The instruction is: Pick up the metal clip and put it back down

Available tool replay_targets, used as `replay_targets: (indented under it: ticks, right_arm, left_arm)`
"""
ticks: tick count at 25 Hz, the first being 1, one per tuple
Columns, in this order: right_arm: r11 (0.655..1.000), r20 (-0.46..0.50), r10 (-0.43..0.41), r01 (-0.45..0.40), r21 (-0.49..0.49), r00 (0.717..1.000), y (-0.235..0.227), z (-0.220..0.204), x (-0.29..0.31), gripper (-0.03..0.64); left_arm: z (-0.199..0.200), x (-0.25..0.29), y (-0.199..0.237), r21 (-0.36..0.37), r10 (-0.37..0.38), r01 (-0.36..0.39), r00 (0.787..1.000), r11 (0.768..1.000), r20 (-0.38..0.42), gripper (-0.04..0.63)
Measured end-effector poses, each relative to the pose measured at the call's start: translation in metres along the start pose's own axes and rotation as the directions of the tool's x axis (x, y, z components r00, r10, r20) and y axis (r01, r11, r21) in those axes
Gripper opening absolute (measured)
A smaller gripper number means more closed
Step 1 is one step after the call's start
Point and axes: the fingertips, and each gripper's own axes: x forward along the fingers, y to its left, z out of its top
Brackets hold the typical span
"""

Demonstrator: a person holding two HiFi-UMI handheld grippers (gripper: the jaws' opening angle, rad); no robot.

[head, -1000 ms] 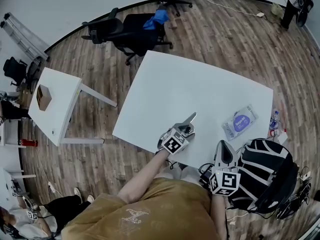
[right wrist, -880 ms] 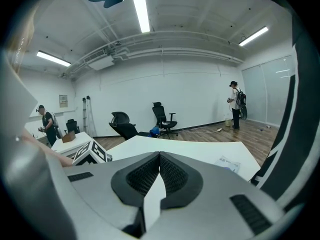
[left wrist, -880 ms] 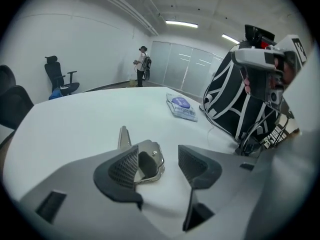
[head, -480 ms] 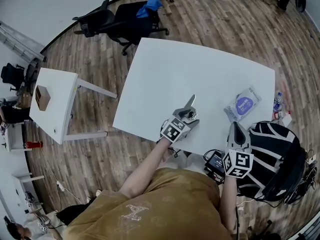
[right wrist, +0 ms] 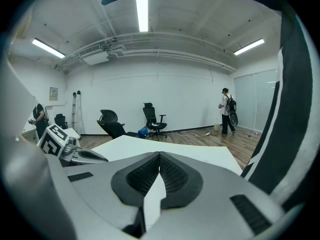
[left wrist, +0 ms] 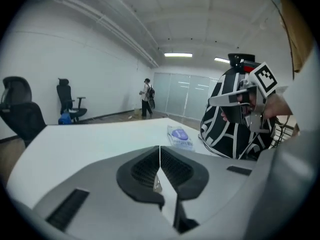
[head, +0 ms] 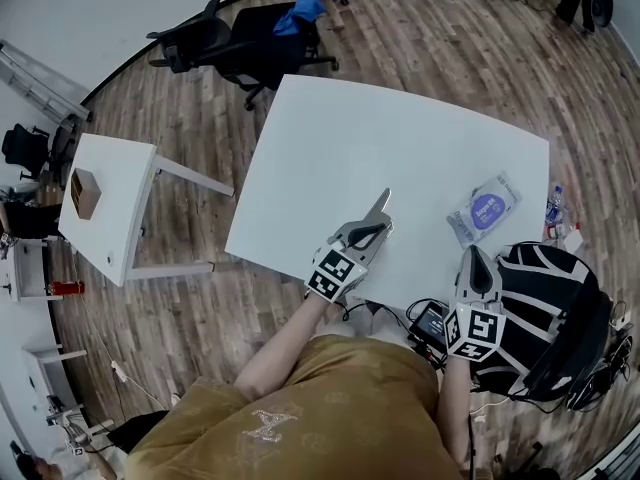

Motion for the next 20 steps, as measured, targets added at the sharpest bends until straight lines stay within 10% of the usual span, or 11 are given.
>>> replay_targets:
  ticks: [6,11,20]
  right_arm:
    - [0.997,0.044,-0.030,0.033,-0.071,0.999,-0.003,0.012,-0.001,0.006]
    - [0.990,0.174,-0.015,0.039,-0.132,0.985,0.011,0.041,-0.014,0.006]
    - [0.975,0.273,0.026,0.035,-0.218,0.962,0.046,0.092,-0.023,0.006]
  left_arm:
    - [0.043,-0.037,0.003,0.074,0.094,-0.106,0.985,0.992,0.146,0.006]
    - [0.059,-0.070,0.025,-0.067,0.208,-0.198,0.956,0.978,0.210,0.006]
    - [0.129,-0.117,0.031,-0.088,0.376,-0.371,0.848,0.925,0.375,0.006]
